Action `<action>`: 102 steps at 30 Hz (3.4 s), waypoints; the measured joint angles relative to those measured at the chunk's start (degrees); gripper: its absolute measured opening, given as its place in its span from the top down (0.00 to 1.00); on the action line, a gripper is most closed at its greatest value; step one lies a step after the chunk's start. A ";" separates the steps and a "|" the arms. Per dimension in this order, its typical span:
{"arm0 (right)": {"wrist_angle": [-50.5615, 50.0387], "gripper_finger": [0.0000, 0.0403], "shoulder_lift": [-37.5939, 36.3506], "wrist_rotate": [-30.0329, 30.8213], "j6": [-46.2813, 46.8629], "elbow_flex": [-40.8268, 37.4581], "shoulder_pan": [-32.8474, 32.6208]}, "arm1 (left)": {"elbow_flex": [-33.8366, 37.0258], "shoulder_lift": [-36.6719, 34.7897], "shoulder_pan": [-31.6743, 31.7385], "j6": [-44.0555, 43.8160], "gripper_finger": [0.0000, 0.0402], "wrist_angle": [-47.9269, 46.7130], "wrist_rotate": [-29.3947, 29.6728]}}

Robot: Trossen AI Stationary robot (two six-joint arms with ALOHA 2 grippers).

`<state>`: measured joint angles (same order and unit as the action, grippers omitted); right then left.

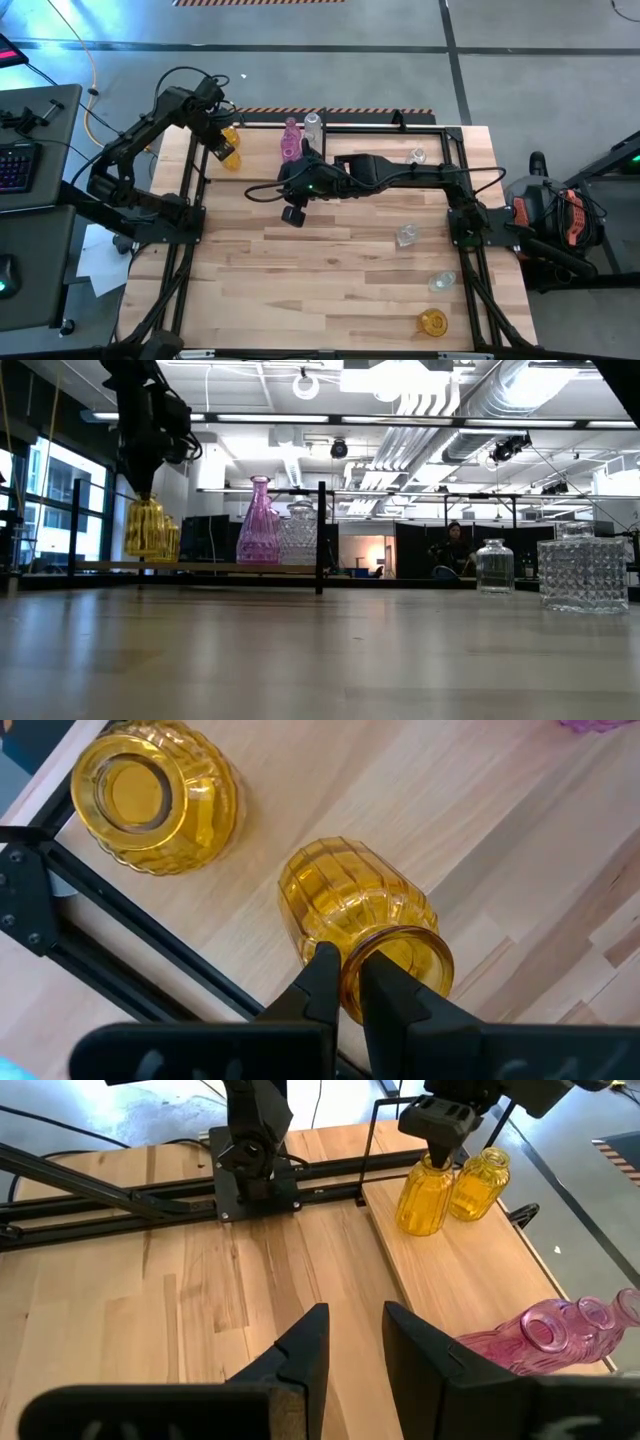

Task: Sort vases onto shelf
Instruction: Put the yellow vase on the shelf aligned with the other yellow vase

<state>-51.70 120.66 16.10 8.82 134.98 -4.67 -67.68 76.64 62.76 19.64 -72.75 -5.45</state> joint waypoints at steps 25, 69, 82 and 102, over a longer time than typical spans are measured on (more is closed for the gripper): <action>0.00 0.81 -0.02 0.09 0.15 0.00 -0.63 | 0.24 0.00 0.39 -0.82 0.97 2.65 0.52; 0.00 0.81 -0.01 0.00 1.24 0.00 -1.26 | 1.27 -0.12 0.13 3.05 0.86 2.91 3.21; 0.00 0.81 -0.01 0.05 1.23 0.00 -1.38 | -1.69 -5.32 0.17 5.07 0.86 3.09 2.81; 42.13 0.81 0.07 2.02 10.47 -14.51 2.69 | -8.33 -41.29 0.17 -10.75 0.86 9.55 -8.85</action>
<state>-9.57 120.73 18.11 19.30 120.47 -1.98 -76.01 35.35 62.94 8.89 -63.20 -14.30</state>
